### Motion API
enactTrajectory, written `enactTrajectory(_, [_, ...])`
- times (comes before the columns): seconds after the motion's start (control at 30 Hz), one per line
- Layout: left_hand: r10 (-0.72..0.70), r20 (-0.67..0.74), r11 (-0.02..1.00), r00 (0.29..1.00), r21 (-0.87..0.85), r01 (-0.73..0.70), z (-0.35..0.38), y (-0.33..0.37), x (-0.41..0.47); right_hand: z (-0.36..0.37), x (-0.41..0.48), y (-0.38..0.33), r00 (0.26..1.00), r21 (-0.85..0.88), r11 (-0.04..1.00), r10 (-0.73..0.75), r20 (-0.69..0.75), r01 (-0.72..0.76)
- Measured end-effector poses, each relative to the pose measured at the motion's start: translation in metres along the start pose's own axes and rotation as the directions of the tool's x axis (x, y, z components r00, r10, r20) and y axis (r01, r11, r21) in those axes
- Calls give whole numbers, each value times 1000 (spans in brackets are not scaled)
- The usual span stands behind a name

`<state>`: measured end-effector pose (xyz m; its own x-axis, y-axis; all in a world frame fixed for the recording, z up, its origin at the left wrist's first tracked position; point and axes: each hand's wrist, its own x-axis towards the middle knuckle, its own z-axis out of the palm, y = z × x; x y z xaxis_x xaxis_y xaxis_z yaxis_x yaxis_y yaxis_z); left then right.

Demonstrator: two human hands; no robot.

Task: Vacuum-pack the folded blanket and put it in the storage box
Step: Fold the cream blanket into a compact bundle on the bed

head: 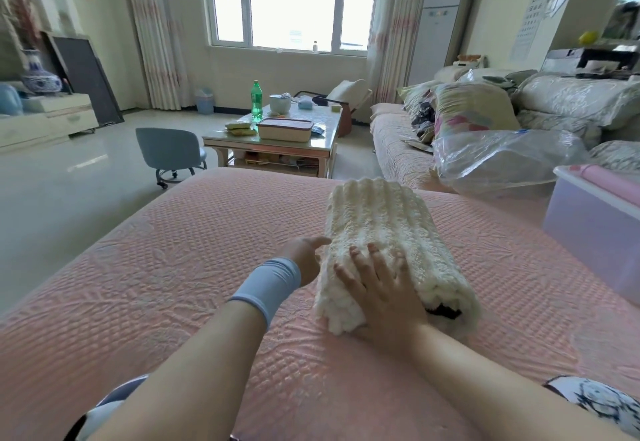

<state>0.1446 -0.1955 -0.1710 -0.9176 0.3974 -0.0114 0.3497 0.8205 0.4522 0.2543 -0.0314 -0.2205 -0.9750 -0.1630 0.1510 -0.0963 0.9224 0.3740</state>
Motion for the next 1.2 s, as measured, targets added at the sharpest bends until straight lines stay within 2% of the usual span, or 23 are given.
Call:
enactTrajectory(0.13, [44,5,999,999,23,-44,11,0,3,-4,8,9,978,63,995,88,-190,-77])
enactTrajectory(0.2, [4,19,998,1000,-70,-3,14,6,6,-5,15,16,954,127,981,173,-243,-145])
enactTrajectory(0.23, [-38,42,983,998,-178,45,13,11,8,-7,20,23,939,168,969,223,-263,-182])
enactTrajectory(0.27, [-95,101,930,990,-346,125,12,15,8,-10,24,29,916,223,948,286,-281,-227])
enactTrajectory(0.3, [-135,178,817,975,-536,211,11,21,9,-14,28,36,884,285,918,360,-300,-277])
enactTrajectory(0.37, [-85,300,579,950,-761,292,8,35,10,-21,31,47,819,396,846,487,-303,-357])
enactTrajectory(0.4, [-35,290,535,956,-803,263,8,44,11,-23,30,48,805,430,821,519,-287,-376])
enactTrajectory(0.47, [38,161,511,986,-851,119,12,65,15,-22,25,44,815,457,806,522,-252,-375])
enactTrajectory(0.53, [-22,115,418,993,-901,114,16,83,14,-19,19,31,866,459,821,463,-190,-339])
enactTrajectory(0.57, [-61,93,438,994,-892,110,18,87,16,-18,17,27,889,486,814,433,-145,-317])
enactTrajectory(0.6, [-72,57,498,996,-863,85,18,91,17,-18,15,29,901,552,783,417,-122,-288])
enactTrajectory(0.63, [-74,42,543,996,-837,75,18,90,20,-19,14,32,898,644,727,418,-137,-240])
enactTrajectory(0.73, [-19,2,573,1000,-819,12,14,93,33,-29,9,64,841,889,447,514,-167,-97])
enactTrajectory(0.8, [25,-38,607,999,-793,-45,12,101,35,-38,5,94,814,933,342,569,-111,-112])
enactTrajectory(0.83, [39,-67,650,997,-756,-77,13,104,36,-42,4,108,826,943,310,559,-76,-124])
enactTrajectory(0.9, [83,-140,728,987,-667,-156,11,111,38,-46,-2,134,890,921,341,455,14,-189])
enactTrajectory(1.0, [198,-215,809,956,-515,-283,3,128,42,-46,-6,153,929,797,513,338,152,-317])
enactTrajectory(1.03, [255,-238,834,937,-437,-338,-2,136,44,-43,-6,152,932,796,523,336,135,-304])
enactTrajectory(1.1, [363,-298,846,883,-293,-446,-12,147,49,-35,-4,141,921,859,466,389,15,-211])
enactTrajectory(1.2, [568,-367,783,736,-35,-621,-23,147,50,-18,-9,128,887,907,415,442,-133,-71])
